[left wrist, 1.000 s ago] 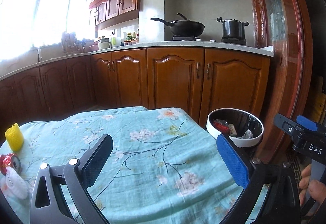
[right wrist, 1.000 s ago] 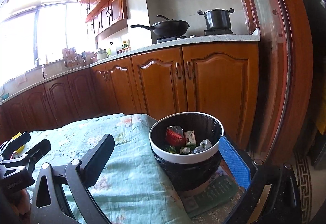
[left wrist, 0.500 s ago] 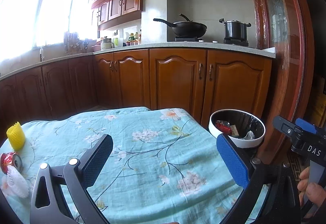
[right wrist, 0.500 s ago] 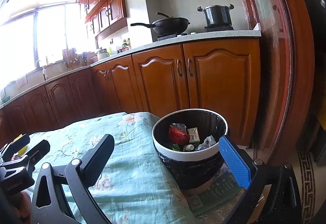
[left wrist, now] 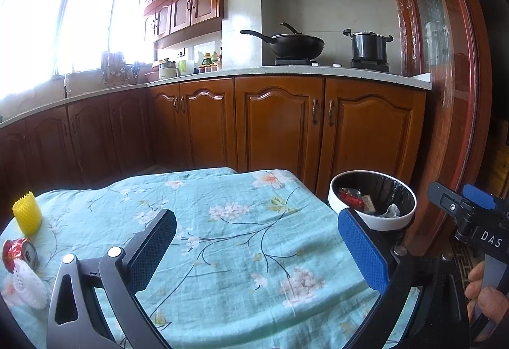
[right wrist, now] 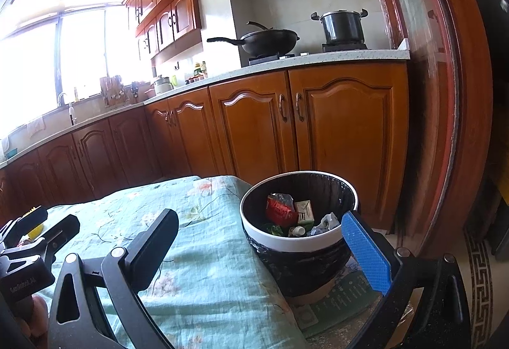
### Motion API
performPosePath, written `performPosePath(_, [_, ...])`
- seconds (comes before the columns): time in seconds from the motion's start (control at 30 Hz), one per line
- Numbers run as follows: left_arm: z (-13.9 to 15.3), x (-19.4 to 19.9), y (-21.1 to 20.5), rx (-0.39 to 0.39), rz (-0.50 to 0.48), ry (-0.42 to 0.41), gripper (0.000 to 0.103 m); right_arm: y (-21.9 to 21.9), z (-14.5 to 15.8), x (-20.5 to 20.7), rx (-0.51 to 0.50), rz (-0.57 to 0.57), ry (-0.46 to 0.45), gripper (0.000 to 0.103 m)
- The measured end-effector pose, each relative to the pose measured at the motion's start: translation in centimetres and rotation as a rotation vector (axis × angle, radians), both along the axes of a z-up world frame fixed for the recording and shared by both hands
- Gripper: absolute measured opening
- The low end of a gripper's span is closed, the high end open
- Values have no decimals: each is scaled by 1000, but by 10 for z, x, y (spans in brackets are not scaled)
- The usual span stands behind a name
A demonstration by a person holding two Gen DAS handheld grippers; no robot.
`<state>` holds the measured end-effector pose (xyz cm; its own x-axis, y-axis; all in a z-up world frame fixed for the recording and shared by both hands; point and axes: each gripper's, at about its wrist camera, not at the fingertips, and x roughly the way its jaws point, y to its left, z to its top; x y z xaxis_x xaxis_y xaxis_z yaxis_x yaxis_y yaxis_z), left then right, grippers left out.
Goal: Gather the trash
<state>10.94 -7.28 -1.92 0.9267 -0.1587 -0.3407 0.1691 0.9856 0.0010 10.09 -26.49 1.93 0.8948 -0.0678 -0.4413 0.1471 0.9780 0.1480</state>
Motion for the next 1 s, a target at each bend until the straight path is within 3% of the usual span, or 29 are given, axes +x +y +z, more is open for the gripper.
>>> performPosePath(1.0, [-2, 5, 8, -13, -19, -4, 102, 1, 5, -3, 1, 19, -19, 103])
